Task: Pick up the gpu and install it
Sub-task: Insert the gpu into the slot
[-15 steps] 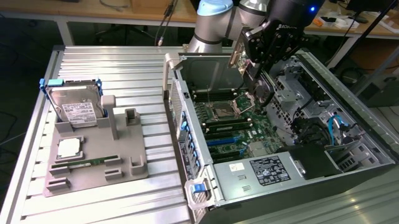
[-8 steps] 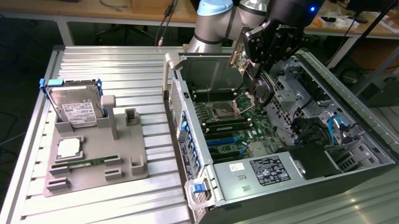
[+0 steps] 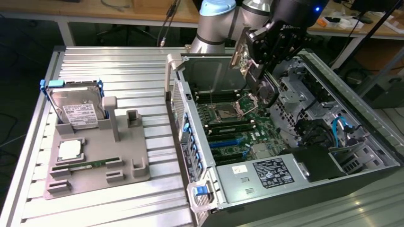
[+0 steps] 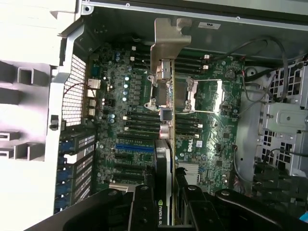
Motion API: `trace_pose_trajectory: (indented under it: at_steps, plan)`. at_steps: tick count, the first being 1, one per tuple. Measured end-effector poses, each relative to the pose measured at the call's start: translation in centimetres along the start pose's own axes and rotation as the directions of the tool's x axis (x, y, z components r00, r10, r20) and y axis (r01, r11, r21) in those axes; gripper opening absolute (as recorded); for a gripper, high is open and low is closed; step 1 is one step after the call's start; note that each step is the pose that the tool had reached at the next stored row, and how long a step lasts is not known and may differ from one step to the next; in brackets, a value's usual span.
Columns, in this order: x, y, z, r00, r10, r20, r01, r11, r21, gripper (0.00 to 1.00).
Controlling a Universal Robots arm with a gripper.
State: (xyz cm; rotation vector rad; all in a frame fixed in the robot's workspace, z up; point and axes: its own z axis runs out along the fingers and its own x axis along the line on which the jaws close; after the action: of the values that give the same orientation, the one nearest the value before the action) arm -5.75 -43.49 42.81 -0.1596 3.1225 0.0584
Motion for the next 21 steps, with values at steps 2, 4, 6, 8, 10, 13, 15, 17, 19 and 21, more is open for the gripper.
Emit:
trace_pose_trajectory:
  at_steps: [2, 4, 6, 8, 10, 13, 15, 17, 19, 21]
  plan:
    - [0.0, 0.01, 0.0, 0.9999, -0.01, -0.0004, 0.01, 0.9999, -0.0002, 0.27]
    - [0.0, 0.01, 0.0, 0.9999, -0.017, -0.0006, 0.017, 0.9999, -0.0003, 0.27]
    - [0.0, 0.01, 0.0, 0.9996, -0.026, -0.001, 0.026, 0.9996, -0.0004, 0.27]
    - [0.0, 0.01, 0.0, 0.9995, -0.03, -0.0012, 0.03, 0.9995, -0.0005, 0.27]
    - [0.0, 0.01, 0.0, 0.9995, -0.031, -0.0011, 0.031, 0.9995, -0.0005, 0.27]
    - [0.0, 0.01, 0.0, 0.9995, -0.031, -0.0012, 0.031, 0.9995, -0.0005, 0.27]
    - [0.0, 0.01, 0.0, 0.9995, -0.031, -0.0012, 0.031, 0.9995, -0.0006, 0.27]
    - [0.0, 0.01, 0.0, 0.9995, -0.031, -0.0012, 0.031, 0.9995, -0.0005, 0.27]
    - [0.0, 0.01, 0.0, 0.9995, -0.031, -0.0011, 0.031, 0.9995, -0.0005, 0.27]
    - [0.0, 0.01, 0.0, 0.9995, -0.031, -0.0011, 0.031, 0.9995, -0.0005, 0.27]
